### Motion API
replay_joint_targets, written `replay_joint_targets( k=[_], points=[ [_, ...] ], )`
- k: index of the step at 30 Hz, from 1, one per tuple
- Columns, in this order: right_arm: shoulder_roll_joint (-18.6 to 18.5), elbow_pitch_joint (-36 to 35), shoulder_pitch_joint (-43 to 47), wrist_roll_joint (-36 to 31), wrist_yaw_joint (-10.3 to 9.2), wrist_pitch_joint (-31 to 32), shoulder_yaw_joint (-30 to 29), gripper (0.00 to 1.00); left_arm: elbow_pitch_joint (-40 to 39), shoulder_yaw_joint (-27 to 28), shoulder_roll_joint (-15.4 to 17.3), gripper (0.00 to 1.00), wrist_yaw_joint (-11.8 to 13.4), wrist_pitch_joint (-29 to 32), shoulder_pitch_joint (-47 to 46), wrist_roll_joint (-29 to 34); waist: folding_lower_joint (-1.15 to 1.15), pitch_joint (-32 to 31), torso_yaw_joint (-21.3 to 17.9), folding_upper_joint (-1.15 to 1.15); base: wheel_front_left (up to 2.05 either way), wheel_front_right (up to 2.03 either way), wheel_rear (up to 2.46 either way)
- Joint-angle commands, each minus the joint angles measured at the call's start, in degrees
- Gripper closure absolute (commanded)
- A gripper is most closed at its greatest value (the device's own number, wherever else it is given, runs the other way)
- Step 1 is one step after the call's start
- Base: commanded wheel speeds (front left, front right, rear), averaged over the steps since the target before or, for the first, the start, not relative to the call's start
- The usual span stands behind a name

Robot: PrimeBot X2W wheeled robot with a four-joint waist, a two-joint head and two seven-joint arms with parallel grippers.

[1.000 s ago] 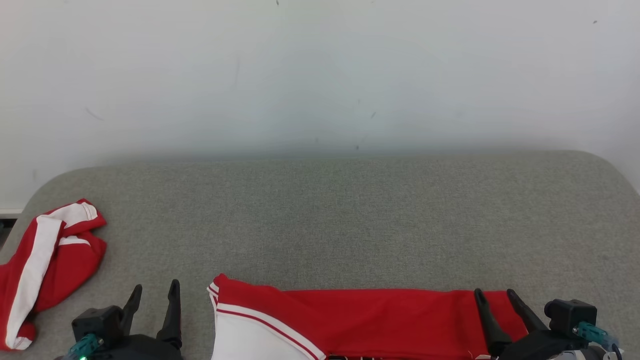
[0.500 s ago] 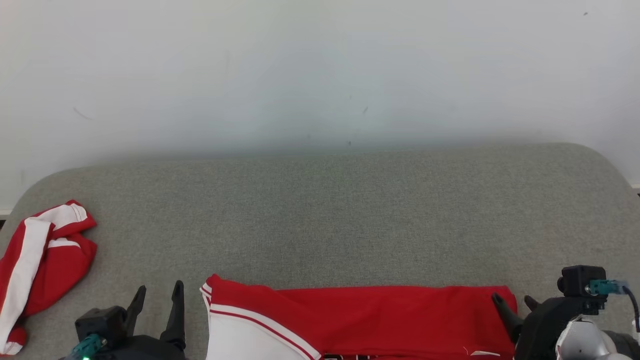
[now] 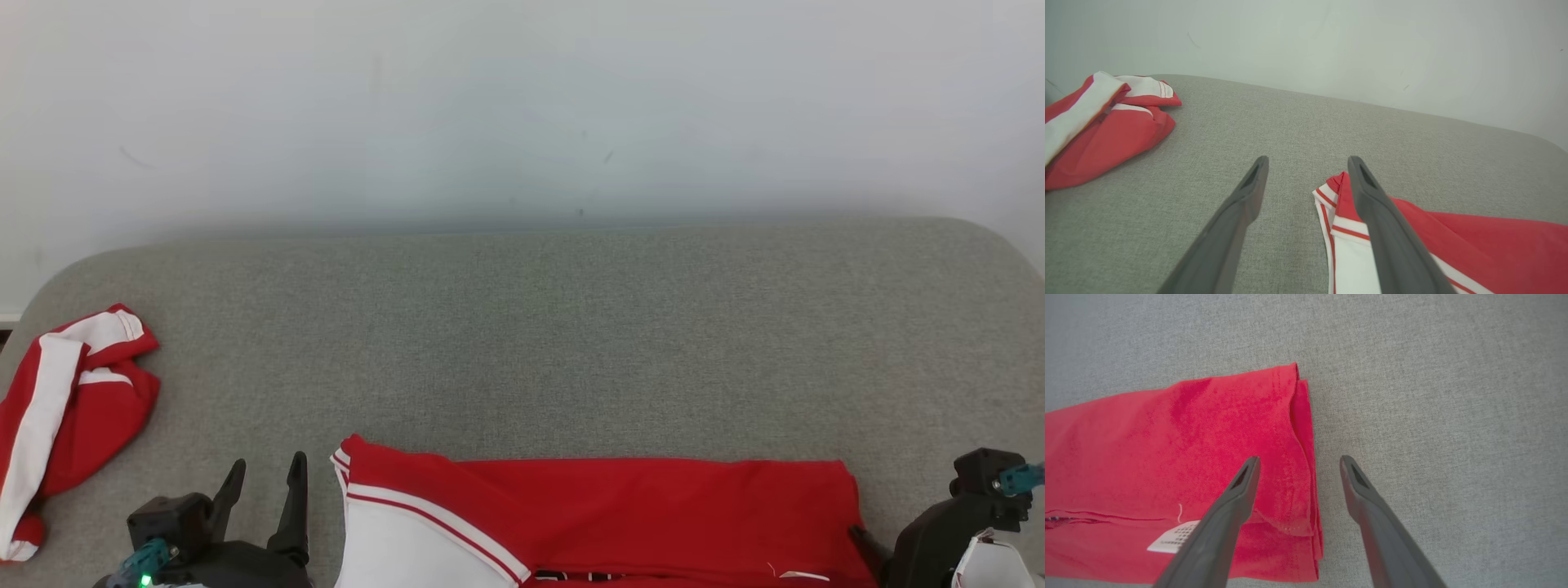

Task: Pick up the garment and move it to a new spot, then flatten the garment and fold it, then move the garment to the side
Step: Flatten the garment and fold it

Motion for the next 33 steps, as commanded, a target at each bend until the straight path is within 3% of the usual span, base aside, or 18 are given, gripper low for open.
replay_joint_targets(
  k=[1, 23, 24, 26, 33],
  points=[
    [-0.15, 0.90, -0.44, -0.28, -0.03, 0.15, -0.50, 0.00, 0.11, 0.12, 0.41, 0.00, -0.07, -0.09, -0.59, -0.34, 0.00, 0.45, 0.45, 0.00, 0.00, 0.00, 0.00],
    [0.12, 11.97, -4.38, 0.54, -0.02, 3.38, 0.69, 0.00, 1.79, -1.25, -1.04, 0.00, -1.02, -0.38, -3.55, -0.99, 0.00, 3.39, 2.93, 0.00, 0.00, 0.00, 0.00],
    [0.20, 12.30, -4.46, 1.12, -0.02, 3.68, 1.18, 0.04, 1.90, -1.27, -1.06, 0.00, -1.06, -0.47, -3.64, -1.02, 0.00, 3.41, 3.01, 0.00, 0.00, 0.00, 0.00],
    [0.38, 12.72, -4.40, 2.15, 0.00, 3.96, 2.19, 1.00, 2.08, -1.33, -1.07, 0.00, -1.20, -0.49, -3.67, -1.15, 0.00, 3.40, 3.12, 0.00, 0.00, 0.00, 0.00],
    [0.02, 11.75, -4.64, 1.73, -0.04, 3.24, 1.93, 1.00, 2.28, -1.35, -0.79, 0.00, -1.30, -0.56, -3.68, -1.53, 0.00, 3.32, 3.13, 0.00, 0.00, 0.00, 0.00]
  ],
)
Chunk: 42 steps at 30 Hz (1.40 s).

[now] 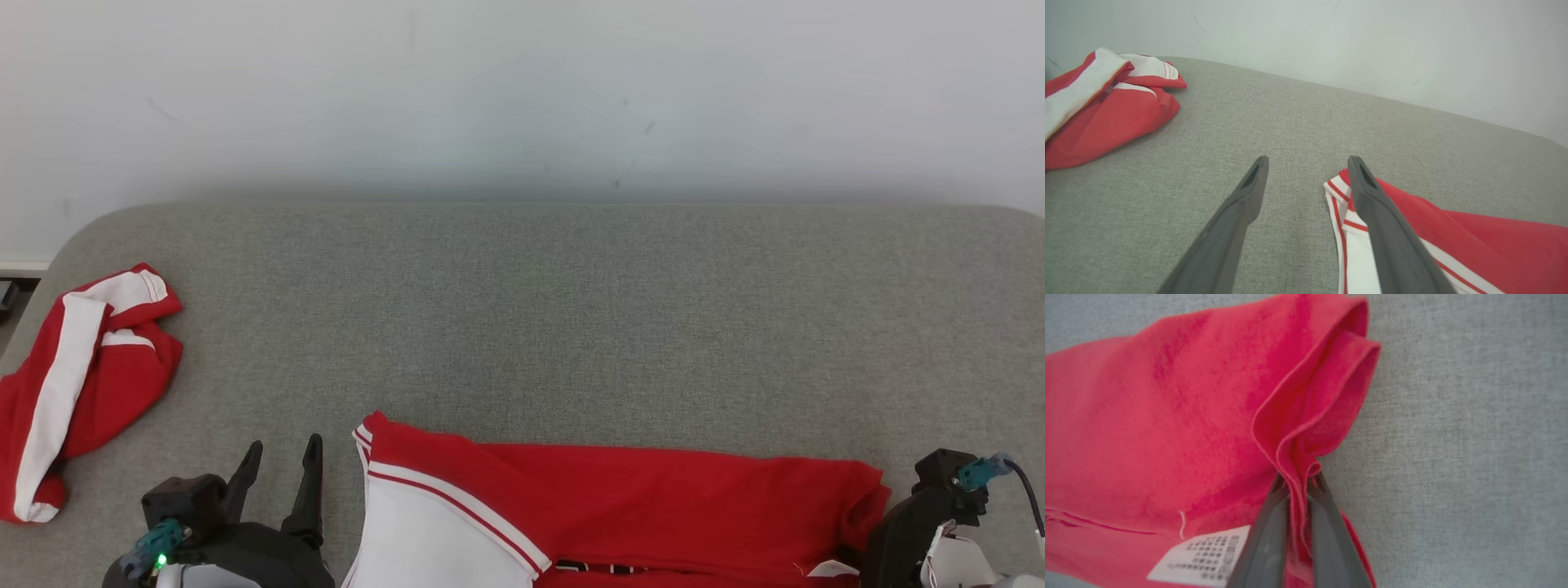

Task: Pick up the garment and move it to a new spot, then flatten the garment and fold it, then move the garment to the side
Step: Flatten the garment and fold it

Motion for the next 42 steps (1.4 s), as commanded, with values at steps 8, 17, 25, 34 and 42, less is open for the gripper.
replay_joint_targets(
  k=[8, 17, 25, 34, 42],
  points=[
    [-0.11, -0.52, -4.71, -5.05, -0.10, 0.70, -5.59, 1.00, -0.36, -0.27, 0.67, 0.00, -0.12, 0.09, -0.81, -0.68, 0.00, 0.42, -0.48, 0.00, 0.00, 0.00, 0.00],
    [-0.05, -1.26, -12.10, -17.10, -0.10, 1.45, -16.72, 1.00, -0.61, -0.67, 0.89, 0.00, -0.40, -0.18, -1.20, -0.61, 0.00, 1.62, 0.35, 0.00, 0.00, 0.00, 0.00],
    [-2.01, -6.20, -14.61, -27.60, -0.10, -0.84, -23.52, 1.00, -0.69, -1.12, 1.20, 0.00, -0.19, 0.21, -1.15, -0.66, 0.00, 1.89, 1.57, 0.00, 0.00, 0.00, 0.00],
    [-4.06, -9.56, -15.87, -34.66, -0.10, -3.58, -27.21, 1.00, -0.89, -1.56, 1.38, 0.00, 0.06, 0.51, -0.92, -0.82, 0.00, 1.60, 2.52, 0.00, 0.00, 0.00, 0.00],
    [-1.04, -10.54, -11.43, -28.21, -0.10, 2.71, -17.32, 1.00, -0.99, -2.06, 1.21, 0.00, 0.42, 0.55, 0.30, -1.16, 0.00, 0.26, 1.92, 0.00, 0.00, 0.00, 0.00]
  ],
)
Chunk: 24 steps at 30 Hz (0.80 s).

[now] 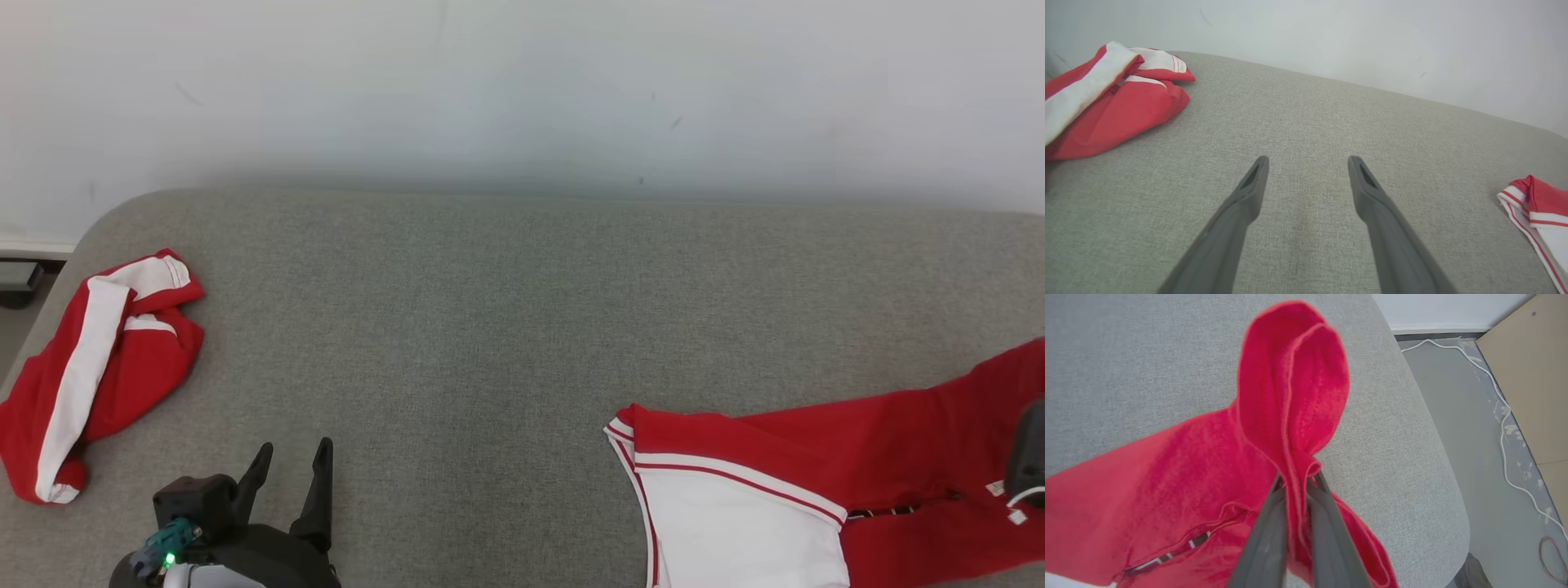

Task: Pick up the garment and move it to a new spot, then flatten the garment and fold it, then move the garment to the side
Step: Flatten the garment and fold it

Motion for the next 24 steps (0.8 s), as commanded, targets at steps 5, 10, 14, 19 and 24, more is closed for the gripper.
replay_joint_targets(
  k=[5, 10, 14, 19, 24],
  points=[
    [0.67, -3.43, 2.76, 4.71, -0.13, 2.26, 7.73, 1.00, -0.10, -0.20, 0.08, 0.00, 0.13, 0.12, 0.47, -0.94, 0.00, -0.56, -0.48, 0.00, 0.00, 0.00, 0.00],
    [0.99, -5.19, 4.64, 9.91, -0.13, 5.19, 15.03, 1.00, 0.10, -0.33, -0.12, 0.00, 0.13, 0.10, 0.08, -0.87, 0.00, -0.86, -0.53, 0.00, 0.00, 0.00, 0.00],
    [1.01, -5.67, 5.38, 14.05, -0.13, 6.18, 20.52, 1.00, 0.49, -0.26, -0.13, 0.00, -0.16, -0.19, -0.27, -1.06, 0.00, -0.93, -0.61, 0.00, 0.00, 0.00, 0.00],
    [1.00, -4.45, 4.96, 18.37, -0.13, 6.43, 27.41, 1.00, 1.10, -0.47, -0.38, 0.00, -0.28, -0.46, -0.82, -1.30, 0.00, -0.96, -0.63, 0.00, 0.00, 0.00, 0.00],
    [0.99, -3.11, 4.63, 20.67, -0.13, 6.25, 33.32, 1.00, 1.61, -0.72, -0.56, 0.00, -0.74, -0.62, -1.53, -1.42, 0.00, -1.03, -0.24, 0.00, 0.00, 0.00, 0.00]
  ],
)
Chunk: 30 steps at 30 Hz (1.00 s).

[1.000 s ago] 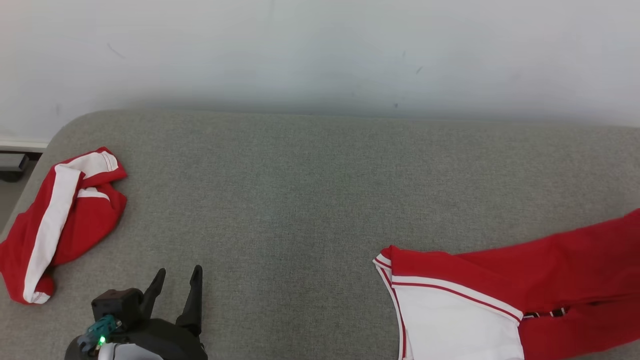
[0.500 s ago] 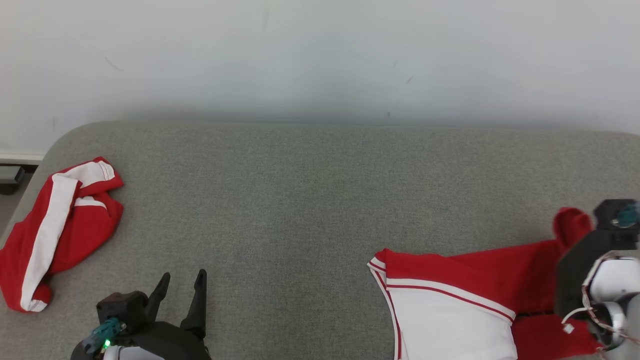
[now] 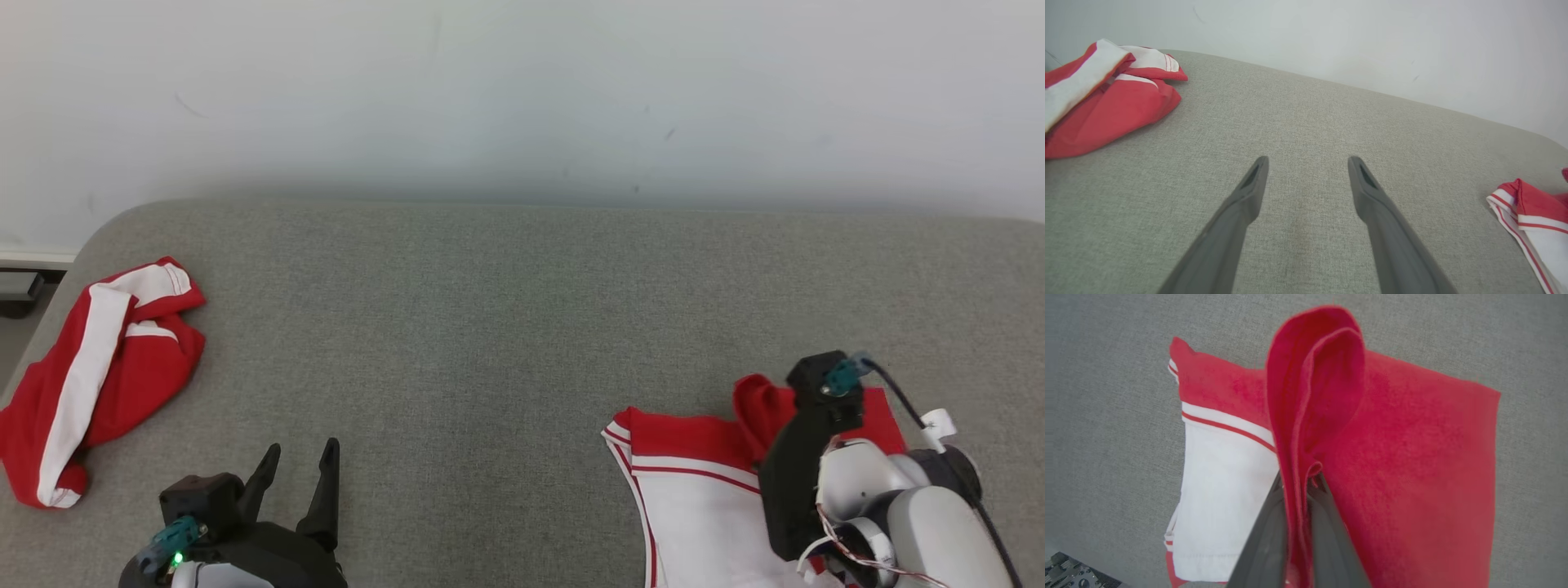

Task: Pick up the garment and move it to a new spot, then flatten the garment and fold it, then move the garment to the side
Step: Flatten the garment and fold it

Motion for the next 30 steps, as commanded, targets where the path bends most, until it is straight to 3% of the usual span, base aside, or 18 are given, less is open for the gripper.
replay_joint_targets(
  k=[1, 12, 20, 21, 22, 30],
  points=[
    [-0.09, 0.33, -0.31, 0.75, -0.13, -0.32, 1.00, 1.00, 0.27, 0.03, 0.07, 0.00, -0.30, -0.30, -0.87, -0.07, 0.00, -0.04, 0.18, 0.00, 0.00, 0.00, 0.00],
    [-0.08, 1.50, 0.42, 4.37, -0.13, -1.10, 7.50, 1.00, 0.83, -0.07, -0.02, 0.00, -0.19, -0.81, -1.01, -0.56, 0.00, 0.03, 0.58, 0.00, 0.00, 0.00, 0.00],
    [-0.06, 2.14, 1.47, 5.47, -0.13, -1.50, 8.68, 1.00, 0.89, -0.25, 0.11, 0.00, -0.05, -0.83, -1.11, -0.82, 0.00, 0.22, 0.69, 0.00, 0.00, 0.00, 0.00],
    [-0.06, 2.05, 1.43, 5.83, -0.13, -1.64, 8.96, 0.64, 0.90, -0.25, 0.17, 0.00, -0.06, -0.83, -1.15, -0.87, 0.00, 0.26, 0.67, 0.00, 0.00, 0.00, 0.00],
    [-0.07, 1.97, 1.35, 6.35, -0.13, -1.96, 8.87, 0.00, 0.91, -0.23, 0.23, 0.00, -0.05, -0.85, -1.17, -0.91, 0.00, 0.29, 0.64, 0.00, 0.00, 0.00, 0.00],
    [-0.10, -0.10, -0.18, 10.43, -0.13, -3.63, 8.37, 0.00, 0.82, -0.39, 0.32, 0.00, 0.08, -1.04, -1.06, -1.14, 0.00, 0.48, 0.50, 0.00, 0.00, 0.00, 0.00]
  ],
)
